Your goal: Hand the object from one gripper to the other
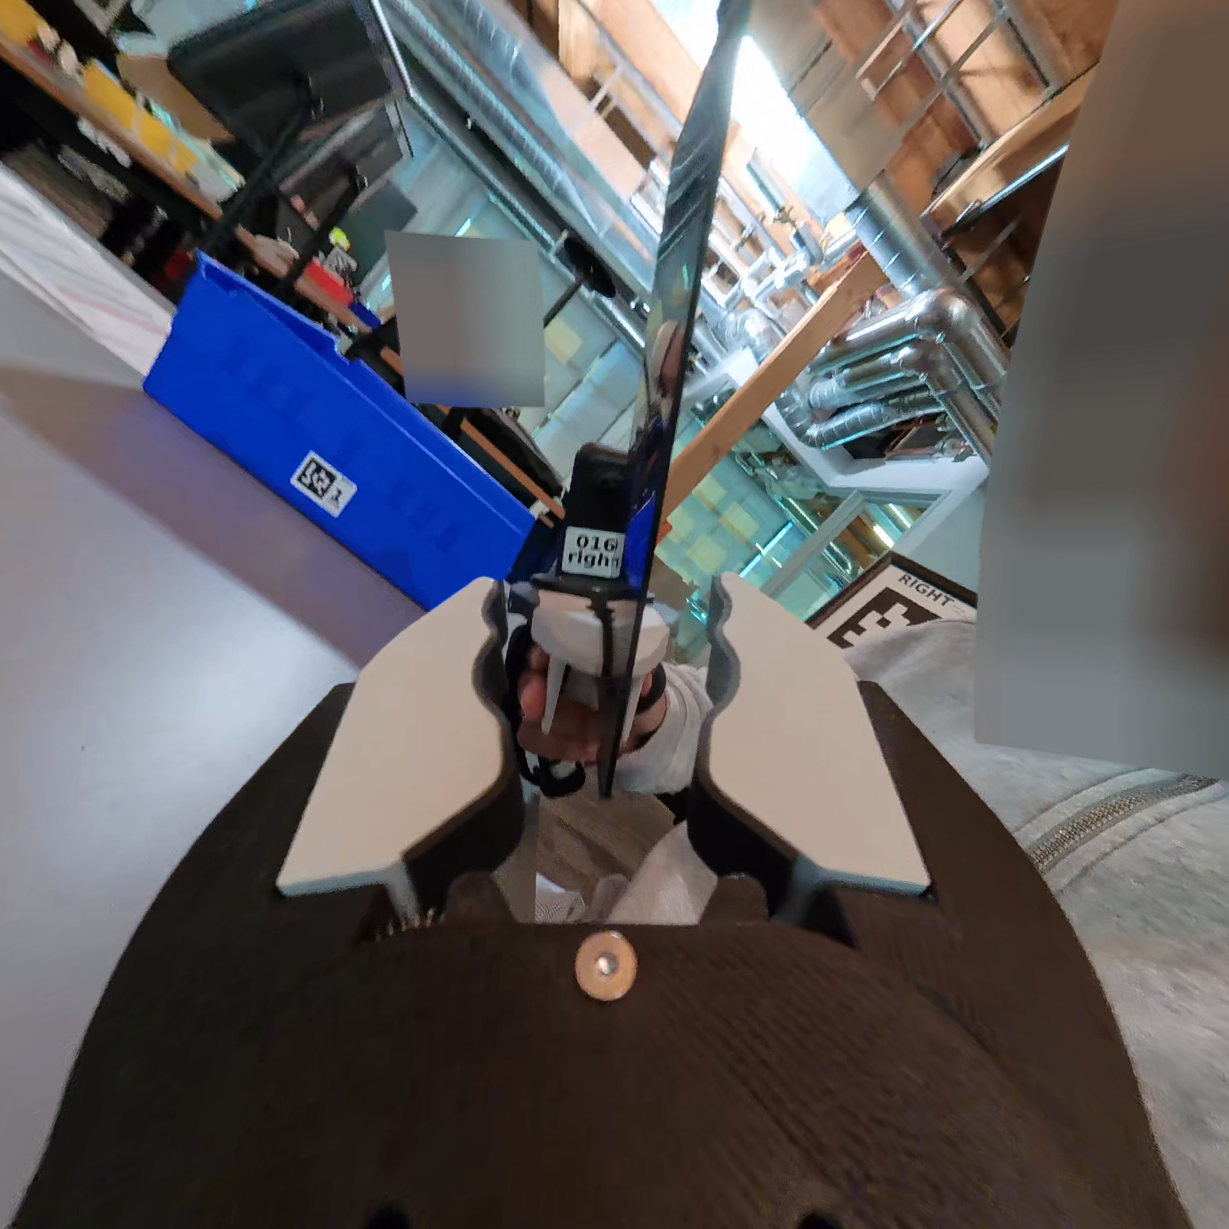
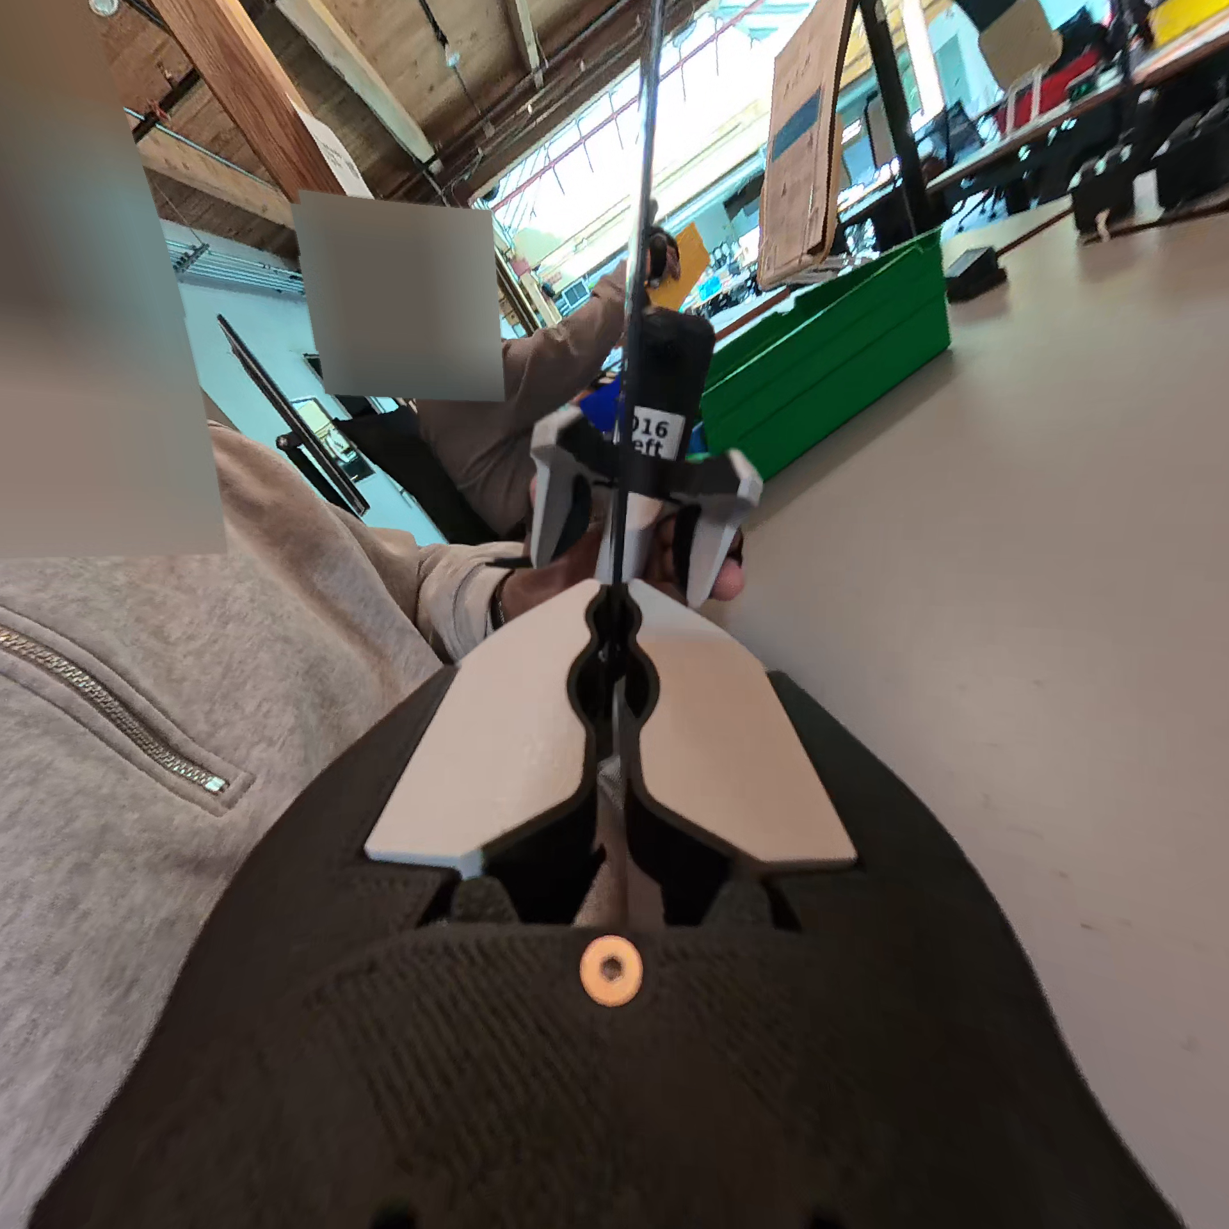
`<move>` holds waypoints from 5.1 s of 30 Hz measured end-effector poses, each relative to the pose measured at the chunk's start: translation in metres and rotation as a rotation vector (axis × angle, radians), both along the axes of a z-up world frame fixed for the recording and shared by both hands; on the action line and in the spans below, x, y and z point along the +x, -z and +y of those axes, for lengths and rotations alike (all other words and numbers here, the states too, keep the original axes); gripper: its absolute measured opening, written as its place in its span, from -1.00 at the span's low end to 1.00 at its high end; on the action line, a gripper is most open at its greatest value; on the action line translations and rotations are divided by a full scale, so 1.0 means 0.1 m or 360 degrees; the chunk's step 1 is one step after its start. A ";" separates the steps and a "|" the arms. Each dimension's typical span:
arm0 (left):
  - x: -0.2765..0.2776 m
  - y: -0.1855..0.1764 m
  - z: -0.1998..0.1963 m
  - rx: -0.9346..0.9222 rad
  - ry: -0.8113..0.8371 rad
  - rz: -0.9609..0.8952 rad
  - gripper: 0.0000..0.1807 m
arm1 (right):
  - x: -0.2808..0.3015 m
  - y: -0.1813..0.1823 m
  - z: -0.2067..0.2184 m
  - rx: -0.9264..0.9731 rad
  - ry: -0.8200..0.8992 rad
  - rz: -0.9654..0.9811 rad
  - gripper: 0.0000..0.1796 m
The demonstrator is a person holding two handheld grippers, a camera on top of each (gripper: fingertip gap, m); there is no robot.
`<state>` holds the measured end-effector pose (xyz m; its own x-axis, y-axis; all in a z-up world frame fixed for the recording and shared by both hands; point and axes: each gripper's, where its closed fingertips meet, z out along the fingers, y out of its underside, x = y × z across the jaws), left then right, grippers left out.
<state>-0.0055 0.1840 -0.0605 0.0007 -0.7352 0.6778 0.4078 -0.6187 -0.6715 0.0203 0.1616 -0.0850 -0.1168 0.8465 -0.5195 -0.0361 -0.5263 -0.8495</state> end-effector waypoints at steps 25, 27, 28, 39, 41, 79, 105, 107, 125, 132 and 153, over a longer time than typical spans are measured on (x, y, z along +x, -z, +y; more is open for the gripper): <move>0.33 0.37 -0.29 0.0186 0.0219 0.0533 -0.99 | 0.19 -0.19 0.29 -0.0034 0.0239 0.0185 -0.50; 0.34 0.39 -0.29 0.0179 0.0225 0.0545 -0.99 | 0.25 -0.23 0.34 -0.0029 0.0275 0.0209 -0.48; 0.34 0.40 -0.29 0.0170 0.0230 0.0545 -0.99 | 0.28 -0.26 0.36 -0.0027 0.0285 0.0218 -0.48; 0.43 0.52 -0.37 0.0142 0.0323 0.0602 -0.98 | 0.36 -0.25 0.39 0.0044 0.0308 0.0149 -0.95; 0.43 0.54 -0.36 0.0129 0.0326 0.0603 -0.99 | 0.37 -0.25 0.37 0.0018 0.0272 0.0137 -0.96; 0.21 0.28 -0.16 -0.0008 0.0200 0.0231 -0.99 | 0.15 -0.05 0.16 -0.0270 0.0019 0.0090 -0.90; 0.00 0.26 0.07 0.0428 -0.0338 0.0789 -0.99 | 0.34 0.00 0.63 0.0180 0.0686 -0.0184 -0.45; -0.01 0.22 0.07 0.0550 -0.0401 0.0880 -0.98 | 0.29 -0.11 0.59 0.0366 0.0723 -0.0175 -0.33; 0.03 0.24 0.10 0.1029 -0.0819 0.1612 -0.97 | -0.39 -0.45 0.68 0.0296 0.0879 -0.0071 0.03; 0.15 0.16 -0.02 0.1177 -0.0765 0.1436 -0.61 | -0.35 -0.57 0.60 0.0314 0.0733 0.0042 0.04; 0.60 0.62 -0.51 0.0541 0.0300 0.0928 0.09 | -0.23 -0.72 0.01 0.0301 -0.0147 0.0350 0.03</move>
<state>0.0540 0.1328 -0.1226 0.1458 -0.9298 0.3379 -0.1718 -0.3602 -0.9169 -0.0032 0.1626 -0.0131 -0.2898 0.9064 -0.3073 -0.1893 -0.3691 -0.9099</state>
